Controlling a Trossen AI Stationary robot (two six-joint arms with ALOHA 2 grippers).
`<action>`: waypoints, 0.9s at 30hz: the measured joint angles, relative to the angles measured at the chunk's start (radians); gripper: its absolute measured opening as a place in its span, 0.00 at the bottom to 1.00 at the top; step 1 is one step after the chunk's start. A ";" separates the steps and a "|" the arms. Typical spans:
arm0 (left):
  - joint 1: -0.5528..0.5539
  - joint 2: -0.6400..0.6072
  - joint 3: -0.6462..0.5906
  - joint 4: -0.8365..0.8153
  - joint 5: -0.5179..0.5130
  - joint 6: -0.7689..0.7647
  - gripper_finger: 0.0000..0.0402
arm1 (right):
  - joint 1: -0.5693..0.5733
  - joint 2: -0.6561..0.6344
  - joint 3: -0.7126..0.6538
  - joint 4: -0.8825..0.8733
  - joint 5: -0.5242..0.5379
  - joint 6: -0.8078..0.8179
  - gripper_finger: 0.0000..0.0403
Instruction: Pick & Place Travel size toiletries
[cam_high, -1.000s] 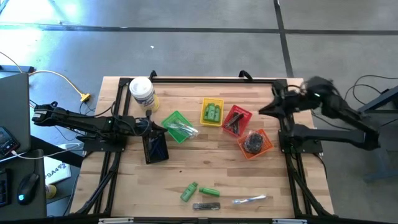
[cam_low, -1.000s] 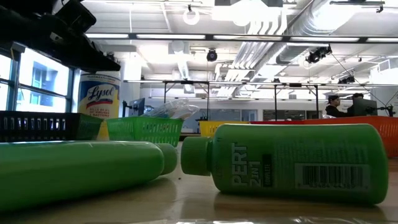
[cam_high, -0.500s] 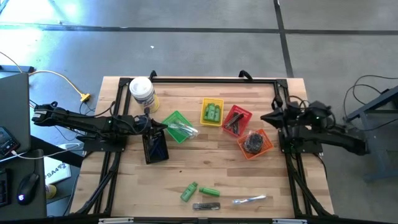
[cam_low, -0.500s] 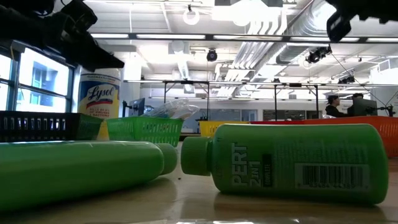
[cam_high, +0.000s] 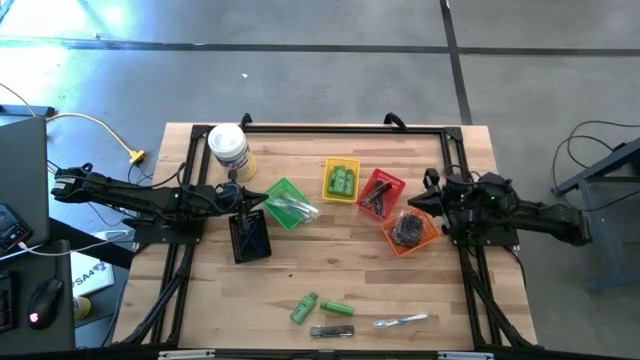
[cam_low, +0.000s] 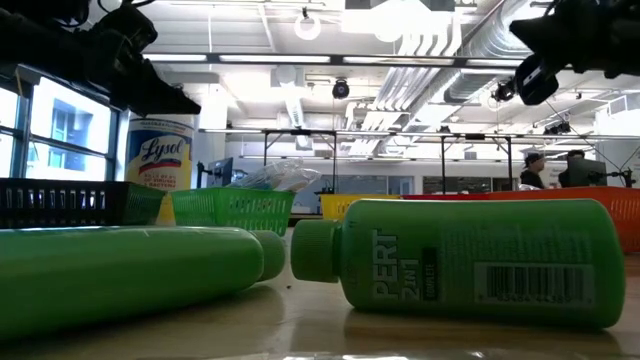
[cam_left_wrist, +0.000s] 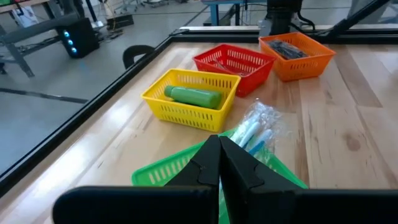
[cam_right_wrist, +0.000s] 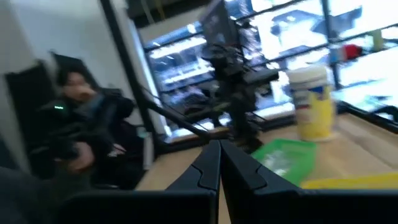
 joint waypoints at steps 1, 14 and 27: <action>0.000 0.000 0.000 0.000 0.000 0.000 0.00 | 0.020 0.000 -0.015 0.034 0.001 0.007 0.01; 0.000 0.000 0.000 -0.001 0.062 -0.004 0.00 | 0.247 0.000 -0.133 0.150 0.227 -0.127 0.01; 0.000 0.000 0.000 -0.007 0.070 -0.024 0.00 | 0.332 0.000 -0.134 0.138 0.238 -0.146 0.01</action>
